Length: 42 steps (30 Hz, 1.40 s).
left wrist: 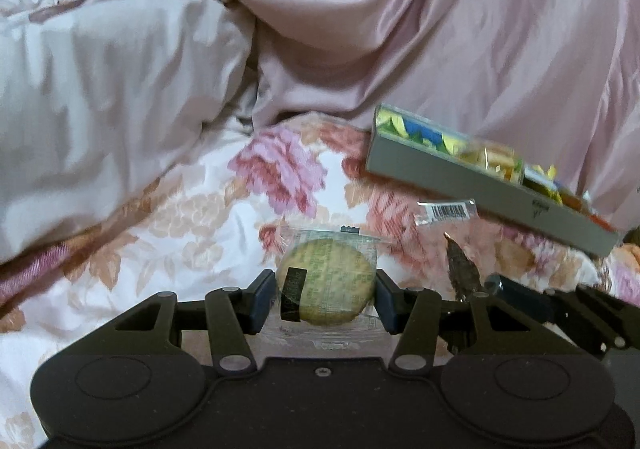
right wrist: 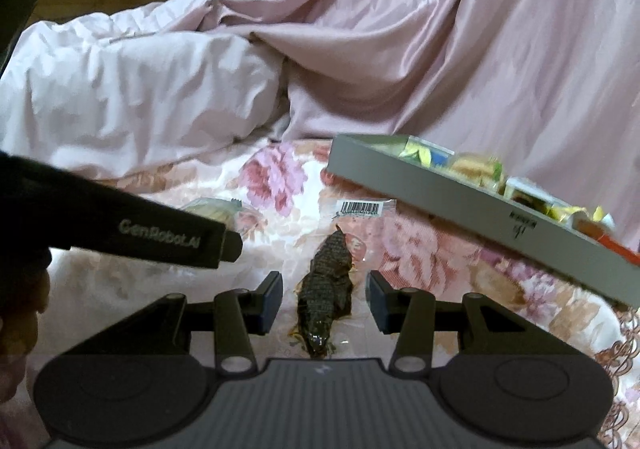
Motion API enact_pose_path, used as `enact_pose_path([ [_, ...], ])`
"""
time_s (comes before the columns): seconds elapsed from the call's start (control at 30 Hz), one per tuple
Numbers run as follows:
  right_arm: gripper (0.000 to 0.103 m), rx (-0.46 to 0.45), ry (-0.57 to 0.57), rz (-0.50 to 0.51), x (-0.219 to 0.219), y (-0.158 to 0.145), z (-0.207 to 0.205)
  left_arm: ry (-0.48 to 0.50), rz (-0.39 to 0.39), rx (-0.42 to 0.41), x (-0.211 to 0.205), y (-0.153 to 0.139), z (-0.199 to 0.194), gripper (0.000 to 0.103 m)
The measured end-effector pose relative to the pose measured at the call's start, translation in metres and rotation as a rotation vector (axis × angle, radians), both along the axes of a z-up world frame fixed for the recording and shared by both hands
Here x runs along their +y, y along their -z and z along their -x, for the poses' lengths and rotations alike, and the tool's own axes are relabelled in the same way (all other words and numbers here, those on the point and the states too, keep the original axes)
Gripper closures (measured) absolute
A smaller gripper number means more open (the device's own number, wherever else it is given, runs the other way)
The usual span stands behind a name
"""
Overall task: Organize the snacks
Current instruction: 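Carry the cookie with the left tool while the right tool carries the dark strip over the tray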
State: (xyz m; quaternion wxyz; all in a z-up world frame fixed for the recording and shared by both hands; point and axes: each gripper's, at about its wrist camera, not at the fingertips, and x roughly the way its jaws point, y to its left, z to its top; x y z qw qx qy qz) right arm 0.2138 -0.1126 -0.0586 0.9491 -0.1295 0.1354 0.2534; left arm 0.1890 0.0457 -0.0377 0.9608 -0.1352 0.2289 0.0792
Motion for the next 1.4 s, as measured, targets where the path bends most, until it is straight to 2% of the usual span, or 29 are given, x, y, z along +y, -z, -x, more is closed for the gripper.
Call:
enact_pose_path([
  [0.1, 0.053, -0.020, 0.006, -0.025, -0.005, -0.008, 0.001, -0.014, 0.014, -0.025, -0.003, -0.011, -0.003, 0.049],
  [0.3, 0.053, -0.090, 0.025, -0.071, -0.019, -0.030, 0.004, -0.024, -0.009, -0.080, -0.016, -0.040, -0.009, 0.049],
  [0.6, 0.053, -0.158, 0.071, -0.139, -0.057, -0.061, 0.003, -0.009, -0.018, -0.117, -0.045, -0.080, -0.020, 0.049],
  [0.83, 0.053, -0.268, 0.032, -0.091, -0.077, -0.085, -0.011, -0.003, -0.002, -0.112, -0.062, -0.103, -0.049, 0.049],
  [0.97, 0.053, -0.341, 0.003, -0.054, -0.080, -0.090, -0.027, 0.005, -0.031, -0.099, -0.068, -0.111, -0.078, 0.049],
  [1.4, 0.053, -0.254, 0.056, -0.258, -0.099, -0.097, -0.122, 0.020, -0.042, -0.001, -0.080, -0.106, -0.189, 0.049],
])
